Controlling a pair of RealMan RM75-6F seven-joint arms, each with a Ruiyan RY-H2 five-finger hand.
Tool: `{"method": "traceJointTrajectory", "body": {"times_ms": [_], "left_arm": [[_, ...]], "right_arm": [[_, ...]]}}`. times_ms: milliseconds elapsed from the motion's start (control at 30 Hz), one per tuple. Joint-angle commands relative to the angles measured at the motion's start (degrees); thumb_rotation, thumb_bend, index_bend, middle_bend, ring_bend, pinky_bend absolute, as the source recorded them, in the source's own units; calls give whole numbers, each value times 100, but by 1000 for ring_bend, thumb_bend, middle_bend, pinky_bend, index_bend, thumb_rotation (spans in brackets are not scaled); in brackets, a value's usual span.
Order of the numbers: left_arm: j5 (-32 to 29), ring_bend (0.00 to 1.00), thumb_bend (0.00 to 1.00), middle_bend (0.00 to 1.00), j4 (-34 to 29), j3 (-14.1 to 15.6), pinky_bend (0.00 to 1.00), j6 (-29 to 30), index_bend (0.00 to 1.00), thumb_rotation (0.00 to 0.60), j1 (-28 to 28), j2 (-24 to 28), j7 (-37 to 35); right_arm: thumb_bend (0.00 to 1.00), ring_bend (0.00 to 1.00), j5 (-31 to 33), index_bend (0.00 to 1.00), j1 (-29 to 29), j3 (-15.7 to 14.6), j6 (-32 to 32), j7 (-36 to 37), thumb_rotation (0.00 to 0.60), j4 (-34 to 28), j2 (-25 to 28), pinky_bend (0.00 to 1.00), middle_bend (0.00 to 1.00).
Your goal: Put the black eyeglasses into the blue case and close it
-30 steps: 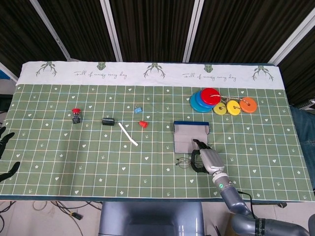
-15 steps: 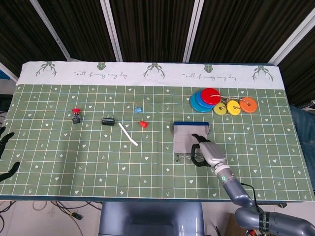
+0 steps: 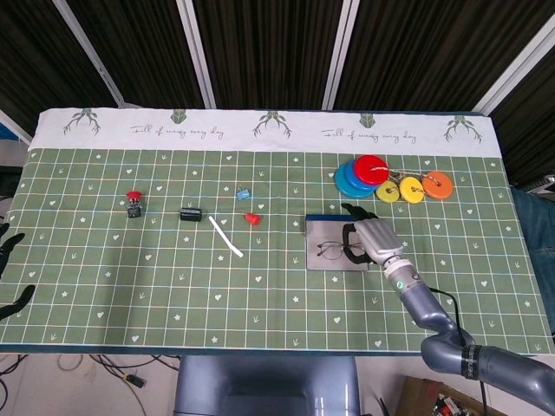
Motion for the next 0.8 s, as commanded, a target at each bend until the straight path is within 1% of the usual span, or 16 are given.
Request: {"method": "traceJointTrajectory", "body": {"times_ms": [33,433,700,800], "left_arm": [[-6,0,273,0,-1,-5,0,2,106,600,1,3,-4],[-42,0,273,0,2,-22,0,-3,106,600,1,14,-24],[-70,0,272,0,17,-32,0,-17,106,600,-1,15,-30],[-73,0,272,0,12,-37,0,-2,106,600,5,20,-33]], "right_arm": [[513,92,-45,648,187,37,-184,105,600,356,-137,197,65],[514,92,-289,649,531,-20,-543,627,600,1372,-596,198,65],[513,92,-359,649,668,-59,-698,901,600,1886,-844,197,65],[513,92,-341,649,698,-61,-782,990,600,1990,-887,198,65]]}}
